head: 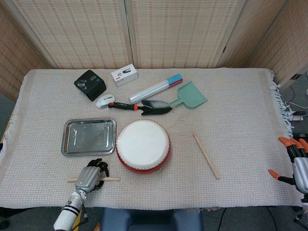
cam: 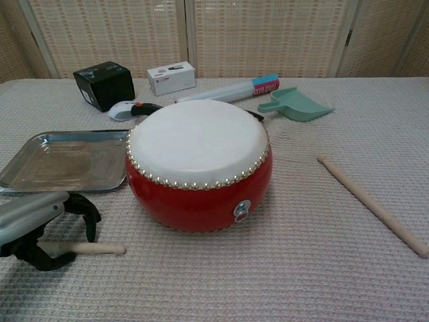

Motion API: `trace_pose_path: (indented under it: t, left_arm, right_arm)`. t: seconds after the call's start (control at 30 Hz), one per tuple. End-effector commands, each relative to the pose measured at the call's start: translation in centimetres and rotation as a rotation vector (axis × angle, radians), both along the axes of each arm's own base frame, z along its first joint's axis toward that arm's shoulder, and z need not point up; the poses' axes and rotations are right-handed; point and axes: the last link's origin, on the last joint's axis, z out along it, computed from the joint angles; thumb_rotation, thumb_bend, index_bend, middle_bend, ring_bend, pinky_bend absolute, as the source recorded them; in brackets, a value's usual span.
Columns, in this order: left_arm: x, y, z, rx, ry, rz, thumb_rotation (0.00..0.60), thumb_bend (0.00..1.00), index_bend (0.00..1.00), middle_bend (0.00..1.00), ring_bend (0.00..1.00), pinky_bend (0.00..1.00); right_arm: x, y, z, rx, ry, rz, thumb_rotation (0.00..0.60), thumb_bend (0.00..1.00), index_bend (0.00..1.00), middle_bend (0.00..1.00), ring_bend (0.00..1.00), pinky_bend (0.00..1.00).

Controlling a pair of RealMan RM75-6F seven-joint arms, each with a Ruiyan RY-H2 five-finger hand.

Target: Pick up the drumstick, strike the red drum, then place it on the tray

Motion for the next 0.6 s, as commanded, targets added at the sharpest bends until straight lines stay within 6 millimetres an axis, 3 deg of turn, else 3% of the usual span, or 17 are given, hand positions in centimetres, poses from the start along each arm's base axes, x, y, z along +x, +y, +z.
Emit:
trace_pose_path:
  t: [0.03, 0.6]
  left_arm:
    - [0.09, -0.04, -0.02, -0.002, -0.004, -0.003, 0.600, 0.32, 0.52, 0.24, 0.09, 0.12]
    - [0.03, -0.07, -0.32, -0.012, -0.012, -0.015, 0.600, 0.36, 0.53, 0.25, 0.10, 0.12]
  right_arm:
    - [0.01, 0.01, 0.03, -0.001, 0.001, 0.000, 0.600, 0.10, 0.14, 0.13, 0.00, 0.04]
    - [-0.02, 0.15, -0.08, 0.003, 0.001, -0.010, 0.600, 0.10, 0.14, 0.13, 0.00, 0.04]
